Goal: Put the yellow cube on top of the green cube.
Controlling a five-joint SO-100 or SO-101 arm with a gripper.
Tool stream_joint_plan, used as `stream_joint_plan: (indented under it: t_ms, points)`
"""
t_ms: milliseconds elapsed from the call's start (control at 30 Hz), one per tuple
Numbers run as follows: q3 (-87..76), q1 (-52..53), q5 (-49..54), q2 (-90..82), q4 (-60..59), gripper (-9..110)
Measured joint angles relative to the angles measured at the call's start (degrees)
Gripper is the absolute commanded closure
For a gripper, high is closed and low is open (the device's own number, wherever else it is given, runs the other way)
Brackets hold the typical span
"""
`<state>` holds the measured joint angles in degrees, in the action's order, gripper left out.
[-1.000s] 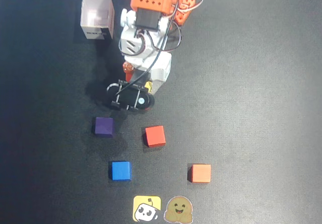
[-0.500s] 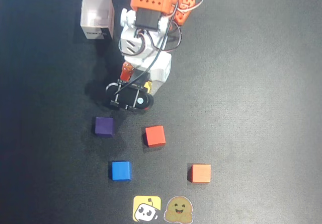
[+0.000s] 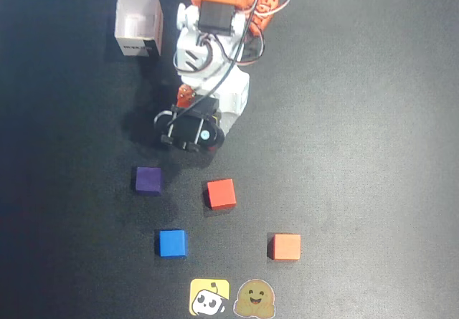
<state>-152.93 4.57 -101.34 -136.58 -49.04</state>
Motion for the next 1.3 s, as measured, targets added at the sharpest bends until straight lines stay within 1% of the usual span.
stream_joint_plan:
  t_ms: [167, 300, 400, 467, 567, 700, 867, 967, 1100, 1300]
  points:
    - [0.00, 0.00, 0.09, -4.39, -0.88, 77]
    - [0.00, 0.09, 2.37, -7.65, -3.34, 84]
    - [0.00, 0.09, 3.87, -10.11, -5.45, 94]
    - [0.00, 0.09, 5.45, -13.10, -7.29, 99]
    - [-0.79, -0.62, 6.50, -20.21, -11.25, 101]
    - [-2.72, -1.85, 7.03, -29.36, -16.00, 101]
    - [-5.54, -2.81, 10.63, -39.11, -19.51, 101]
    - [-5.80, -2.81, 13.54, -39.73, -19.60, 101]
    - [-8.00, -3.08, 20.39, -39.99, -19.42, 101]
    - [-12.13, -3.87, 21.71, -40.17, -18.98, 101]
